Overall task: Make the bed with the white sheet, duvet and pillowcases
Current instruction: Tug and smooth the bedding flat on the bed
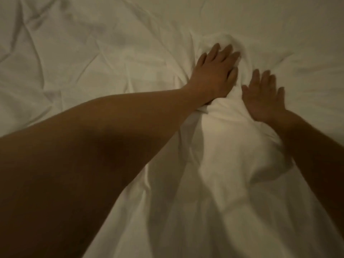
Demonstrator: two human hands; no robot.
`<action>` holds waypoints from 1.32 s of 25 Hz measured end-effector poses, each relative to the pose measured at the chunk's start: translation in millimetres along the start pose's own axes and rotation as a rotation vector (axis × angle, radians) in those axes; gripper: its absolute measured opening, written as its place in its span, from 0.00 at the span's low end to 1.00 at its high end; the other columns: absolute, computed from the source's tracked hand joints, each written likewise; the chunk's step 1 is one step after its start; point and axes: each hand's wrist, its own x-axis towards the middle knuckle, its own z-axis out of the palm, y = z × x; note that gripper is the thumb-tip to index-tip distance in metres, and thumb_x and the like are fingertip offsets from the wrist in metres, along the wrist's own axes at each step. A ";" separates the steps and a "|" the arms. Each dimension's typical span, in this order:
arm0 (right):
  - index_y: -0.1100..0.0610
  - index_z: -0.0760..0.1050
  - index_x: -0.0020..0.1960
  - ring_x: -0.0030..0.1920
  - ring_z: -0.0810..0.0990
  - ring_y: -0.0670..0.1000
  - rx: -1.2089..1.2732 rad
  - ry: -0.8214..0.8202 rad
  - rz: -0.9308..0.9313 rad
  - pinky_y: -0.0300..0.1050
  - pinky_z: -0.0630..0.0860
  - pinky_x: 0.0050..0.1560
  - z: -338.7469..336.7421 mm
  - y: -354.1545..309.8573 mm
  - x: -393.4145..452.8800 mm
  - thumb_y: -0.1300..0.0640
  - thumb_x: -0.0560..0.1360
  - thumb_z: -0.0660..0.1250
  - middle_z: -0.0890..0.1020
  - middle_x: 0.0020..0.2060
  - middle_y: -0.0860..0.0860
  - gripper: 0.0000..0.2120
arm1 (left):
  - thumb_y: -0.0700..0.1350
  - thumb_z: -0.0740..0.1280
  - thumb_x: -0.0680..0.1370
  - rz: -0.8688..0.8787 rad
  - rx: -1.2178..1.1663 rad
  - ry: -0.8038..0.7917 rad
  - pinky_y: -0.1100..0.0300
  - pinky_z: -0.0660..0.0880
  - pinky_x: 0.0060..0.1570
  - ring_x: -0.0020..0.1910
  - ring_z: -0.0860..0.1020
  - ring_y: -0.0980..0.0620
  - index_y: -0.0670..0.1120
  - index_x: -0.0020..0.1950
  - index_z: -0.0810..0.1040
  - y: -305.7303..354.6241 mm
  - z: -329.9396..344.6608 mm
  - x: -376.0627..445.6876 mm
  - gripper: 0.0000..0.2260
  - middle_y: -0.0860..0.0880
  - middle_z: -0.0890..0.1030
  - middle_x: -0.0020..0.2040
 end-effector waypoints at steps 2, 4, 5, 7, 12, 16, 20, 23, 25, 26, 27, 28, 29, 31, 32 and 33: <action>0.52 0.41 0.82 0.81 0.42 0.58 -0.031 -0.119 -0.060 0.63 0.43 0.78 -6.7 -1.7 -33.6 0.45 0.84 0.41 0.43 0.81 0.55 0.28 | 0.55 0.51 0.85 0.041 -0.005 -0.072 0.45 0.51 0.76 0.81 0.51 0.45 0.52 0.81 0.59 5.3 -9.1 -30.2 0.24 0.49 0.57 0.82; 0.52 0.45 0.82 0.80 0.46 0.60 -0.103 -0.059 -0.119 0.65 0.47 0.76 -1.5 -6.5 -80.2 0.43 0.82 0.37 0.46 0.81 0.55 0.31 | 0.55 0.50 0.85 0.027 -0.052 -0.117 0.45 0.50 0.76 0.81 0.51 0.46 0.53 0.81 0.57 10.6 -19.6 -64.4 0.24 0.50 0.55 0.82; 0.52 0.47 0.82 0.80 0.50 0.62 -0.098 0.029 -0.139 0.65 0.49 0.76 9.6 -12.5 -107.5 0.41 0.80 0.36 0.49 0.81 0.57 0.34 | 0.56 0.49 0.85 -0.003 -0.079 -0.123 0.45 0.49 0.77 0.81 0.51 0.46 0.53 0.82 0.56 12.9 -21.7 -83.4 0.24 0.50 0.55 0.82; 0.54 0.50 0.82 0.79 0.53 0.62 -0.077 0.111 -0.171 0.63 0.50 0.76 33.6 -24.3 -167.2 0.39 0.80 0.38 0.54 0.81 0.58 0.35 | 0.57 0.49 0.85 -0.016 -0.042 -0.109 0.45 0.48 0.77 0.81 0.50 0.46 0.53 0.82 0.55 18.4 -18.0 -131.9 0.25 0.50 0.54 0.82; 0.45 0.40 0.82 0.81 0.41 0.53 -0.189 0.086 -0.139 0.56 0.41 0.79 59.6 22.8 -241.0 0.34 0.80 0.35 0.44 0.82 0.49 0.33 | 0.62 0.46 0.83 -0.051 0.113 -0.143 0.45 0.43 0.78 0.81 0.45 0.46 0.54 0.83 0.49 21.8 -4.5 -235.7 0.29 0.51 0.49 0.83; 0.46 0.35 0.81 0.80 0.37 0.54 -0.116 0.057 0.006 0.58 0.40 0.79 76.1 40.9 -299.9 0.36 0.81 0.35 0.39 0.81 0.52 0.32 | 0.65 0.44 0.82 -0.151 0.101 -0.165 0.43 0.37 0.77 0.81 0.40 0.47 0.56 0.82 0.44 42.8 -0.2 -308.6 0.31 0.52 0.44 0.83; 0.47 0.36 0.81 0.81 0.39 0.57 -0.099 0.070 -0.085 0.57 0.37 0.78 110.9 39.7 -371.4 0.36 0.82 0.36 0.39 0.81 0.55 0.32 | 0.68 0.42 0.81 -0.183 0.135 -0.183 0.38 0.36 0.75 0.80 0.35 0.46 0.57 0.82 0.40 68.5 13.7 -386.4 0.32 0.52 0.38 0.82; 0.44 0.37 0.81 0.81 0.41 0.55 -0.178 0.098 -0.146 0.57 0.41 0.79 131.9 76.6 -417.7 0.33 0.81 0.37 0.42 0.81 0.51 0.32 | 0.70 0.42 0.80 -0.170 0.194 -0.207 0.36 0.35 0.74 0.79 0.34 0.44 0.59 0.81 0.39 77.9 19.1 -428.9 0.32 0.52 0.37 0.82; 0.45 0.39 0.82 0.81 0.43 0.56 -0.169 0.126 -0.073 0.58 0.45 0.79 134.8 92.9 -431.6 0.33 0.81 0.38 0.45 0.82 0.51 0.32 | 0.70 0.41 0.80 -0.185 0.199 -0.209 0.37 0.33 0.74 0.79 0.32 0.44 0.60 0.81 0.37 83.5 20.2 -448.3 0.32 0.52 0.36 0.81; 0.45 0.40 0.82 0.81 0.44 0.56 -0.159 0.135 -0.034 0.60 0.45 0.79 136.1 91.4 -434.8 0.34 0.81 0.38 0.46 0.82 0.52 0.32 | 0.69 0.40 0.80 -0.196 0.195 -0.208 0.37 0.33 0.74 0.79 0.31 0.44 0.60 0.81 0.37 86.3 20.6 -456.0 0.32 0.52 0.35 0.81; 0.47 0.42 0.82 0.81 0.44 0.57 -0.144 0.142 -0.006 0.61 0.45 0.79 137.1 84.2 -435.5 0.35 0.81 0.38 0.47 0.82 0.53 0.33 | 0.69 0.40 0.80 -0.209 0.192 -0.210 0.38 0.32 0.74 0.78 0.31 0.45 0.60 0.81 0.36 88.4 21.7 -462.0 0.32 0.52 0.35 0.81; 0.49 0.43 0.82 0.81 0.44 0.59 -0.123 0.150 0.008 0.63 0.44 0.78 138.6 73.7 -436.1 0.36 0.81 0.38 0.47 0.81 0.54 0.34 | 0.69 0.39 0.80 -0.219 0.191 -0.213 0.39 0.31 0.74 0.78 0.31 0.45 0.60 0.80 0.36 90.3 22.9 -466.6 0.31 0.52 0.35 0.81; 0.51 0.43 0.82 0.81 0.43 0.59 -0.103 0.155 0.002 0.64 0.43 0.78 140.6 61.5 -435.2 0.36 0.80 0.39 0.46 0.81 0.55 0.35 | 0.69 0.39 0.80 -0.224 0.187 -0.221 0.39 0.31 0.74 0.79 0.31 0.45 0.59 0.81 0.36 90.1 23.5 -468.0 0.32 0.52 0.35 0.81; 0.54 0.42 0.82 0.81 0.41 0.58 -0.087 0.145 -0.068 0.63 0.40 0.78 141.8 39.7 -431.4 0.36 0.80 0.39 0.43 0.81 0.54 0.37 | 0.69 0.42 0.80 -0.204 0.163 -0.224 0.40 0.36 0.75 0.80 0.38 0.43 0.59 0.81 0.42 87.9 17.4 -460.4 0.32 0.52 0.41 0.82; 0.54 0.42 0.82 0.81 0.41 0.57 -0.078 0.141 -0.110 0.62 0.41 0.78 140.4 30.9 -428.3 0.36 0.80 0.39 0.43 0.81 0.53 0.36 | 0.68 0.45 0.80 -0.171 0.161 -0.195 0.41 0.42 0.75 0.80 0.46 0.42 0.59 0.81 0.49 85.2 10.4 -452.0 0.31 0.51 0.49 0.82; 0.54 0.41 0.82 0.81 0.41 0.56 -0.067 0.145 -0.140 0.62 0.41 0.78 138.6 22.3 -424.6 0.37 0.81 0.39 0.43 0.82 0.52 0.35 | 0.66 0.48 0.80 -0.127 0.174 -0.143 0.43 0.50 0.73 0.78 0.55 0.41 0.58 0.79 0.58 80.4 2.1 -441.1 0.29 0.50 0.58 0.80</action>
